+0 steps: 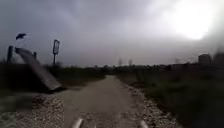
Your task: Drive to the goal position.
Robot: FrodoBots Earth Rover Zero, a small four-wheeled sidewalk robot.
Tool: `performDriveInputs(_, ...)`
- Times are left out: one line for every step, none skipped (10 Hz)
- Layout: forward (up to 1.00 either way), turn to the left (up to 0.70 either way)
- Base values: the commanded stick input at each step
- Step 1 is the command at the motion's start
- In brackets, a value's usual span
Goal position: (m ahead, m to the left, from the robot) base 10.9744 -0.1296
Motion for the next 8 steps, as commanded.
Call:
performDriveInputs(0.7,0.0)
performDriveInputs(0.7,0.0)
performDriveInputs(0.7,0.0)
performDriveInputs(0.7,0.0)
performDriveInputs(0.7,0.0)
performDriveInputs(0.7,0.0)
performDriveInputs(0.7,0.0)
performDriveInputs(0.7,-0.31)
